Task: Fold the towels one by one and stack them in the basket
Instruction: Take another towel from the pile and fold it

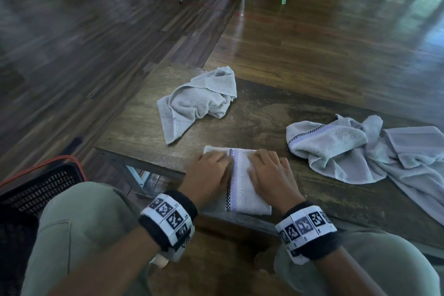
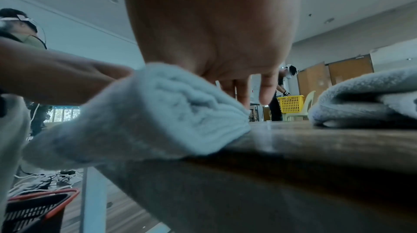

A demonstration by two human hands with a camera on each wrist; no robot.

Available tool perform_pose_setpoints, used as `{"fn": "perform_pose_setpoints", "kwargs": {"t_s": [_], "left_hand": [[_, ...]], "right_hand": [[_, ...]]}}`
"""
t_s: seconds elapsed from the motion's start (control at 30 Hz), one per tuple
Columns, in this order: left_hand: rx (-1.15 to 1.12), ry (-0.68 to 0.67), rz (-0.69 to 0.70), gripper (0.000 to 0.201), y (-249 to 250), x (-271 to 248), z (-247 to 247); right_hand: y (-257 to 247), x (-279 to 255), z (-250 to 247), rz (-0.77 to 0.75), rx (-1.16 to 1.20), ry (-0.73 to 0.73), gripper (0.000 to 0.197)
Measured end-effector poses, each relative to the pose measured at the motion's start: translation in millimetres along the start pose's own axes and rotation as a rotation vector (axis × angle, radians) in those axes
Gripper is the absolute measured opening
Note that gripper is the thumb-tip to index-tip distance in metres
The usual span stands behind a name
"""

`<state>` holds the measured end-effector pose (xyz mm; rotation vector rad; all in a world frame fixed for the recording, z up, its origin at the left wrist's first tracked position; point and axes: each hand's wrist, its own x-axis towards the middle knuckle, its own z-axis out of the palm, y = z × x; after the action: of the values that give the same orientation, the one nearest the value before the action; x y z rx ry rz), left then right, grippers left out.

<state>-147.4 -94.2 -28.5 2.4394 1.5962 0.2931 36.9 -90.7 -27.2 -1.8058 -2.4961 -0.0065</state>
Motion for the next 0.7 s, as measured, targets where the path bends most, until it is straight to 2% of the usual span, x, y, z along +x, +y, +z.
{"fn": "perform_pose_setpoints", "kwargs": {"t_s": [0.1,0.23,0.33,0.43,0.53,0.7], "left_hand": [[0.112,-0.084,-0.041,0.066,8.4,-3.7,17.4],[0.108,-0.091,-0.060,0.073,4.5,8.6,25.6],[0.115,-0.099,-0.062,0.072,0.8,16.6,27.9],[0.073,-0.083,-0.074,0.071,-4.0,19.6,30.9],[0.052,-0.056,-0.087,0.069,-7.5,16.9,32.3],[-0.033,-0.052,-0.224,0.057,-28.1,11.9,24.9]], "right_hand": [[-8.8,-10.6,4.9,0.066,0.061,-0.088,0.067],[-9.9,-6.8,17.9,0.128,0.115,-0.170,0.079],[-6.9,1.2,22.7,0.166,0.163,-0.177,0.075],[-4.1,4.9,24.3,0.189,0.180,-0.187,0.060],[-0.2,3.8,23.0,0.199,0.174,-0.165,0.055],[8.2,2.0,21.7,0.237,0.174,-0.165,0.054]]}}
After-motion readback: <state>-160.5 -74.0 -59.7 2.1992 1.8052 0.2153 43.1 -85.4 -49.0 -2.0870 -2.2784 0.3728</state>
